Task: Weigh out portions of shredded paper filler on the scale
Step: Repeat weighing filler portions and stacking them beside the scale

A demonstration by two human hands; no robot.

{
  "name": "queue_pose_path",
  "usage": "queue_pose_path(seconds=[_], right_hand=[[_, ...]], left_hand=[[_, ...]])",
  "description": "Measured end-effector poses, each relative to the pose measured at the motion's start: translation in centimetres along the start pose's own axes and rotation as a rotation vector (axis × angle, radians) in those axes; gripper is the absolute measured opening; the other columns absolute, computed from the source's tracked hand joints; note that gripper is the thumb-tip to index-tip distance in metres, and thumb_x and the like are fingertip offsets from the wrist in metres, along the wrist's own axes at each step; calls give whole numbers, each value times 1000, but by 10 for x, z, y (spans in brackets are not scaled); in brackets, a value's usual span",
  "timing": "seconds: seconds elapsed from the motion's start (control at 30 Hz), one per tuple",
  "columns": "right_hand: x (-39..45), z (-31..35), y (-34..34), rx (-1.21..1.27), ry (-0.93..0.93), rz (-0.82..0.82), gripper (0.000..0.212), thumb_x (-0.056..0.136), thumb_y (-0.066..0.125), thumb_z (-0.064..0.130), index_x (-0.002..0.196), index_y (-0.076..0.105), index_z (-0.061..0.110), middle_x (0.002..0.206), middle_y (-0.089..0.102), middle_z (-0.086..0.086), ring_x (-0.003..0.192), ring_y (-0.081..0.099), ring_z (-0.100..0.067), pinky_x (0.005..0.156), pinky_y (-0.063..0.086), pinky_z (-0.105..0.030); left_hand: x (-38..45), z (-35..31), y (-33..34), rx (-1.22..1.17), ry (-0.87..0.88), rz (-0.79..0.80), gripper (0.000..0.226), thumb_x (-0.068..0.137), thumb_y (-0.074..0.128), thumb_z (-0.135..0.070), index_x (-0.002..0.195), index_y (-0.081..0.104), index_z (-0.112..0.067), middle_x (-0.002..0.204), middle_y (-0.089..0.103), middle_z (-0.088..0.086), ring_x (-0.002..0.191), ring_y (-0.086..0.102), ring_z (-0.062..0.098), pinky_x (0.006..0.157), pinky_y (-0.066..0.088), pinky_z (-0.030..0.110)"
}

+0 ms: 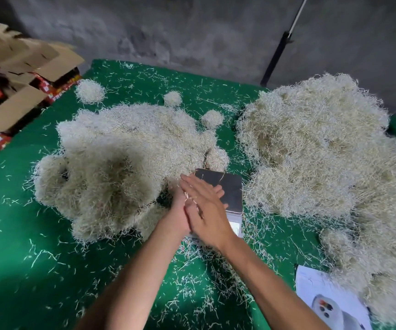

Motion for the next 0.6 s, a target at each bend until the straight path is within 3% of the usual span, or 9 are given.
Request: queue_pose_path(seconds=[0.1,0.2,0.27,0.33,0.4,0.47,0.53,0.57,0.6], right_hand=[[8,-25,-14,-28,75,-159,35,106,47,27,132,67,16,135,65,1,126,58,-11,108,47,-34],[20,-49,-8,-231,85,-188,34,105,45,34,107,72,13,104,69,-2,96,66,-19,74,50,-28],[29,-83,-4,-292,300,-123,41,106,39,40,94,67,13,84,63,-2,79,66,-24,59,42,-26],[36,-119,-6,-329,541,-34,55,106,30,48,78,61,12,64,57,1,63,65,-27,50,39,-22],[58,-130,-4,-297,615,58,69,100,21,62,90,65,9,71,66,-8,68,70,-27,56,55,-31],[98,-121,-2,30,668,15,79,98,17,71,121,61,10,102,74,-8,93,72,-18,83,62,-40],[134,-104,3,484,703,-6,76,99,14,73,135,53,20,120,70,10,115,62,-7,88,58,-26],[144,-94,2,632,709,-15,77,98,11,74,144,47,23,133,64,13,129,53,-6,107,42,-23],[145,-90,3,760,724,-46,82,97,10,76,153,38,23,149,52,10,142,41,-9,110,25,-25]], left_hand=[[8,7,-3,25,-99,-3,58,108,28,-40,128,60,4,127,65,21,124,60,28,116,39,40],[13,-11,-3,-3,-90,-100,39,103,36,-29,94,69,-10,89,70,11,92,68,23,85,55,32],[7,-33,-17,-27,-43,-182,60,106,27,-52,122,61,-4,116,67,21,116,61,32,103,46,45],[9,-51,-35,-97,-10,-225,77,103,21,-62,147,39,-1,148,47,23,140,40,42,117,29,59],[12,-67,-52,-107,66,-260,72,104,24,-60,151,38,-8,152,45,15,139,41,44,116,29,62],[15,-73,-57,-65,110,-288,64,106,27,-55,146,46,-9,148,51,11,133,49,40,113,35,61],[16,-77,-49,53,181,-302,52,108,30,-47,136,53,-10,144,57,10,126,56,30,108,43,51],[14,-81,-43,135,240,-316,45,108,35,-41,133,56,-11,142,58,9,123,58,26,103,48,44],[13,-84,-36,226,306,-332,39,108,40,-34,133,57,-11,141,60,7,121,60,23,97,51,37]])
Point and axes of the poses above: each hand's wrist, its own x-axis towards the middle knuckle, its own y-axis out of the palm, z = x × y, the point moved 8 cm from there along x, towards the middle knuckle
